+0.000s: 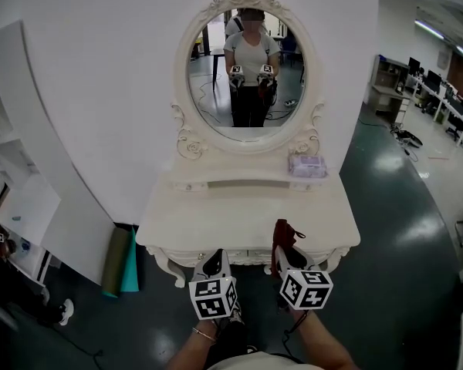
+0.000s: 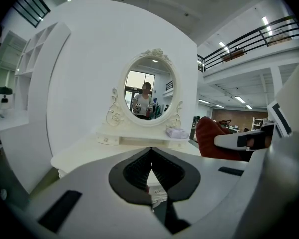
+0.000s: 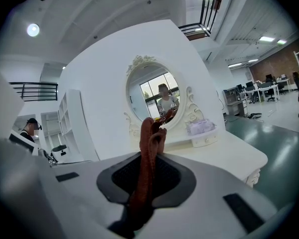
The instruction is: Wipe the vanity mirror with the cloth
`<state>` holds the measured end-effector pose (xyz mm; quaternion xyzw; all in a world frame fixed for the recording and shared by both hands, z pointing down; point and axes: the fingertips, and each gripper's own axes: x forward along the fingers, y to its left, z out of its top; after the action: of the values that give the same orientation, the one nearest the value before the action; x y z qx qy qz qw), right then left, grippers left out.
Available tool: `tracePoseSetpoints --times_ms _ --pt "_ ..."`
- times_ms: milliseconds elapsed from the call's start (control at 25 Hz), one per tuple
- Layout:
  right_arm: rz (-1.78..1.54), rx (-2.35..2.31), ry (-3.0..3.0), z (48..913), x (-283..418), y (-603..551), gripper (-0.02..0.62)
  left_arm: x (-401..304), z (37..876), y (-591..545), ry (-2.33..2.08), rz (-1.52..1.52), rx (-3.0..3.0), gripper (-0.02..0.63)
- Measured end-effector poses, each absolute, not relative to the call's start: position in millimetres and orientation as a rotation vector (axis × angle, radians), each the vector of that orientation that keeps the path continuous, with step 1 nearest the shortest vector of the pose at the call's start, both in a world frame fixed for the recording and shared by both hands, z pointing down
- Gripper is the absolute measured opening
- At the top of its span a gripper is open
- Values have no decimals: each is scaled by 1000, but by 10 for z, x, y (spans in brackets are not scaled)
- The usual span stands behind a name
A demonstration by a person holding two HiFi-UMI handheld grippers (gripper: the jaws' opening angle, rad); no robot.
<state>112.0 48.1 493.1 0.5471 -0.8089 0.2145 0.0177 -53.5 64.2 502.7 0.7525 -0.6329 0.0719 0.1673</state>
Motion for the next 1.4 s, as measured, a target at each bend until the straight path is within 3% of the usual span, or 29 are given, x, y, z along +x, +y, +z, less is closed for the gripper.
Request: tracePoseSetpoints --times_ms 800,1400 --pt "664 1829 -2492 4804 1157 -995 63 -834 4929 -799 -1812 234 2174 11" --pt "599 1865 -2470 4653 808 -2067 63 -1135 4779 -2029 -1775 154 2223 11"
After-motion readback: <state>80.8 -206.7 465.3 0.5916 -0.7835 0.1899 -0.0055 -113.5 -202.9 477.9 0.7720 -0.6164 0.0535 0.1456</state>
